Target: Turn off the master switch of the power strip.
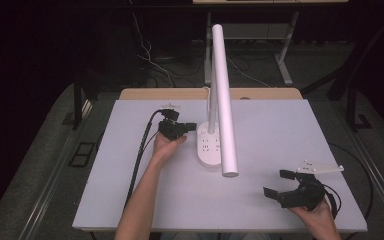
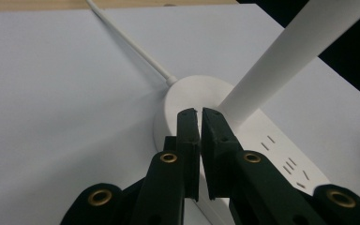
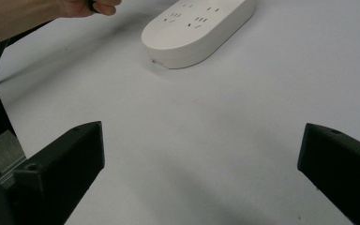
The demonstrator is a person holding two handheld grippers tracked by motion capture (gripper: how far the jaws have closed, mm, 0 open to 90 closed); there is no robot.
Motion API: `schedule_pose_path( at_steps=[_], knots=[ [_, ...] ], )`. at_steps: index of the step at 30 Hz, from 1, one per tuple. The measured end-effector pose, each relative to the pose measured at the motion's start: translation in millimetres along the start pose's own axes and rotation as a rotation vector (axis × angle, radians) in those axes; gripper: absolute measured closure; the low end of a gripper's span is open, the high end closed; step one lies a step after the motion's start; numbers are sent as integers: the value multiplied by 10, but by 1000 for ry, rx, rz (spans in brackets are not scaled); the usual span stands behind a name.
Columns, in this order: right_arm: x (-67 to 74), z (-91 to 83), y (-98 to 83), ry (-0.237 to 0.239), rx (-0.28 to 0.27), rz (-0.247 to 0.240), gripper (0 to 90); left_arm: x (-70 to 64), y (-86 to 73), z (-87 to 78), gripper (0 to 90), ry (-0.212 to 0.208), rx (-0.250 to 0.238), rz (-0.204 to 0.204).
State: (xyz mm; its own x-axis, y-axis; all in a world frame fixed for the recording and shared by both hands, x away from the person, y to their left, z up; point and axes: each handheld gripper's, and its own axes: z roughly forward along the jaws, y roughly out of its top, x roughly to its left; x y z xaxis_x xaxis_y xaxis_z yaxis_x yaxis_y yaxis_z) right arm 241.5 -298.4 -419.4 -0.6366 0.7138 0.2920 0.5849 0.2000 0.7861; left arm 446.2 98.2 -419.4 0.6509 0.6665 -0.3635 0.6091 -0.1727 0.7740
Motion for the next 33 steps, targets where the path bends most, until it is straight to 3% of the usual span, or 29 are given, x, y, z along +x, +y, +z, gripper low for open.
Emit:
schedule_pose_path(
  at_steps=[8,22,27,33],
  knots=[
    [5,6,-1,-1,-1,-2,3,-46,50,-290,845,9,-19,37],
    [13,10,0,1,8,-8,4,-99,-6,-741,647,14,-51,64],
    [14,13,-1,1,9,-8,4,-100,-73,-878,563,13,-59,70],
    [17,15,-1,0,10,-7,4,-115,-152,-1008,340,-4,-51,76]
  ],
)
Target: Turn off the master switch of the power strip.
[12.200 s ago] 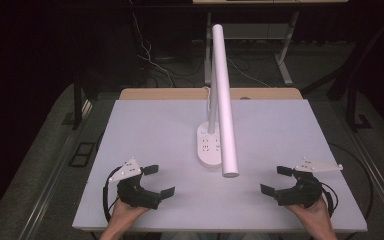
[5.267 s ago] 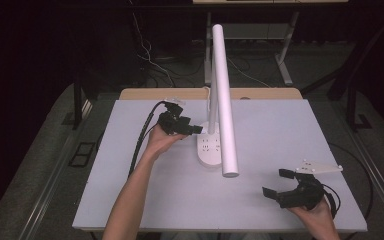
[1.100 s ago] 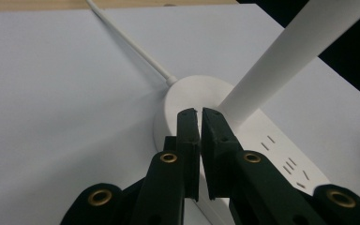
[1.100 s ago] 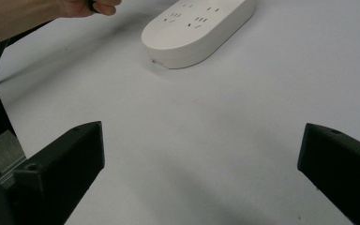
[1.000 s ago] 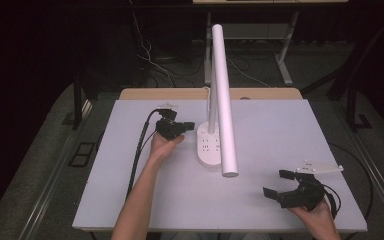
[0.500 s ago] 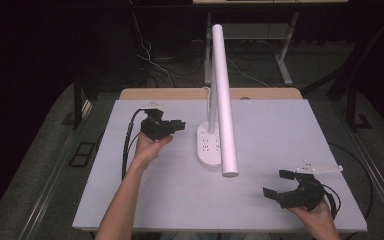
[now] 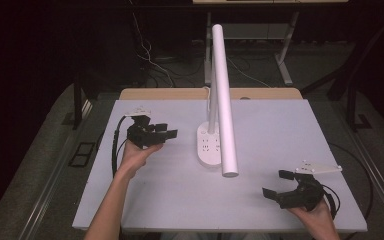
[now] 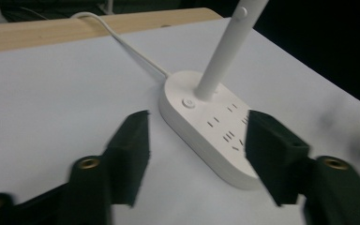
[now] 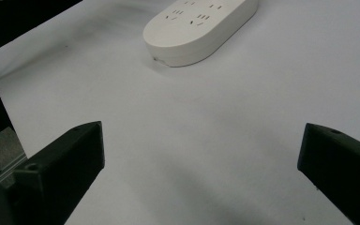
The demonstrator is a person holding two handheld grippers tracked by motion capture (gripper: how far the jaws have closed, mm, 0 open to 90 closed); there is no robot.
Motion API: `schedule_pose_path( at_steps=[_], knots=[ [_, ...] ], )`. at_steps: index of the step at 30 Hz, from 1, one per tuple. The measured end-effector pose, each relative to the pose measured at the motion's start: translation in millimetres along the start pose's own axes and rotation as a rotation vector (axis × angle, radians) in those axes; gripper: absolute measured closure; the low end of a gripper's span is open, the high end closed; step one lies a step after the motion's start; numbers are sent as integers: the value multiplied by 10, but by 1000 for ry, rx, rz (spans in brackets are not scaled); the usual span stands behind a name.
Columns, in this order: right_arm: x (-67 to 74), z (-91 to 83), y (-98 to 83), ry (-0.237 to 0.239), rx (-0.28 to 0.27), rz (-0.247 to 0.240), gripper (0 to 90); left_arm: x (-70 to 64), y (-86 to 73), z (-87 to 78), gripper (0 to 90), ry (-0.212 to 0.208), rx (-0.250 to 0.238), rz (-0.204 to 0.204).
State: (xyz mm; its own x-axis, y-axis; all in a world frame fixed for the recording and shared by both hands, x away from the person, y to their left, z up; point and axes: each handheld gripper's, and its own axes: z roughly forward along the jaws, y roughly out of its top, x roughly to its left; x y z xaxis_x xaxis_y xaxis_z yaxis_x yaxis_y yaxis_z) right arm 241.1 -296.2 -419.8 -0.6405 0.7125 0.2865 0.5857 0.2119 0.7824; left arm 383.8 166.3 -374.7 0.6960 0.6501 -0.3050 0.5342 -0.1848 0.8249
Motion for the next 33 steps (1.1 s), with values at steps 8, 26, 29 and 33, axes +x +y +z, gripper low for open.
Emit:
schedule_pose_path(
  at_steps=[8,26,29,33],
  knots=[
    [2,-2,-2,-2,-4,1,4,-63,-138,-118,151,-29,-7,4],
    [14,14,-4,-2,3,-8,3,-347,-580,-347,0,-28,-29,51],
    [24,19,-3,-1,6,-9,3,-389,-674,-396,0,-25,-42,50],
    [26,30,0,1,11,-13,4,-455,-785,-464,0,-28,-52,46]
  ],
)
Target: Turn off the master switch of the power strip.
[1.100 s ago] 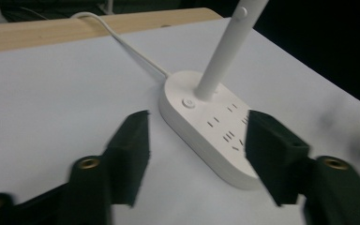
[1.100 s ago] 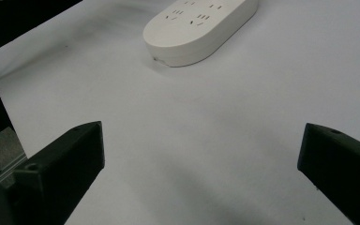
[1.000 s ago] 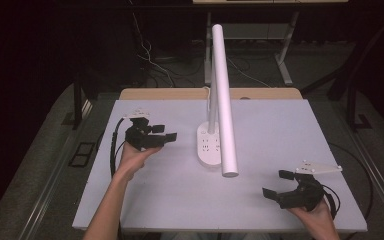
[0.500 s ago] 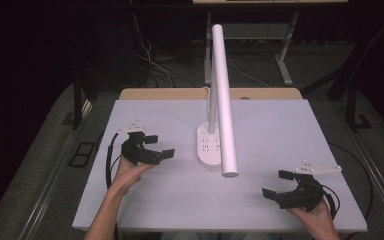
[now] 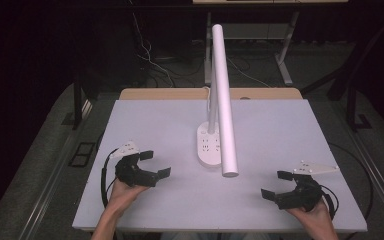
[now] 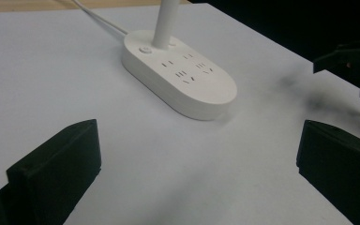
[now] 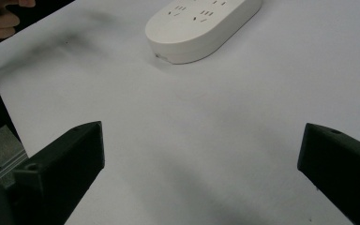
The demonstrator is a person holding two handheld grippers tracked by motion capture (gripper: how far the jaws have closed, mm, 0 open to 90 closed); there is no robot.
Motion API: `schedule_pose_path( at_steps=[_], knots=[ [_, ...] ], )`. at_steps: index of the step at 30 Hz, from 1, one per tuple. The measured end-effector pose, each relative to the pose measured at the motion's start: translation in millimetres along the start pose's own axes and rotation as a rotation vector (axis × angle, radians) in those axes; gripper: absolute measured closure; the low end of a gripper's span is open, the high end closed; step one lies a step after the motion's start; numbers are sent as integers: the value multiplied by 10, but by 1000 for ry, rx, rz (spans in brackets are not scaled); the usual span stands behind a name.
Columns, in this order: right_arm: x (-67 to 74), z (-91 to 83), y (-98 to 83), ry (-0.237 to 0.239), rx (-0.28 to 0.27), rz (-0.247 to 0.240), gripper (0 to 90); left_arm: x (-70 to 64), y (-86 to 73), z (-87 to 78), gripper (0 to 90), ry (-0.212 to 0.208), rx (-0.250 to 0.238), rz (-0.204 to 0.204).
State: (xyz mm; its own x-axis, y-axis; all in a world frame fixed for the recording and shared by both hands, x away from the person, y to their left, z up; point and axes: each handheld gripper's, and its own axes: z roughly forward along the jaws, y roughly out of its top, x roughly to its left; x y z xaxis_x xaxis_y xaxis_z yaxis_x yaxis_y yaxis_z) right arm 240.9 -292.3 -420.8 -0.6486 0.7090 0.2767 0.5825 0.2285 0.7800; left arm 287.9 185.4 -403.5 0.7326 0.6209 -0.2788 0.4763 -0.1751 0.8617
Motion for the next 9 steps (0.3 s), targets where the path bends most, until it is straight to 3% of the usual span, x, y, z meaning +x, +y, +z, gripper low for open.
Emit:
schedule_pose_path(
  at_steps=[9],
  knots=[
    [11,12,2,-2,0,-4,4,-124,-147,-32,0,-20,22,11]
  ],
)
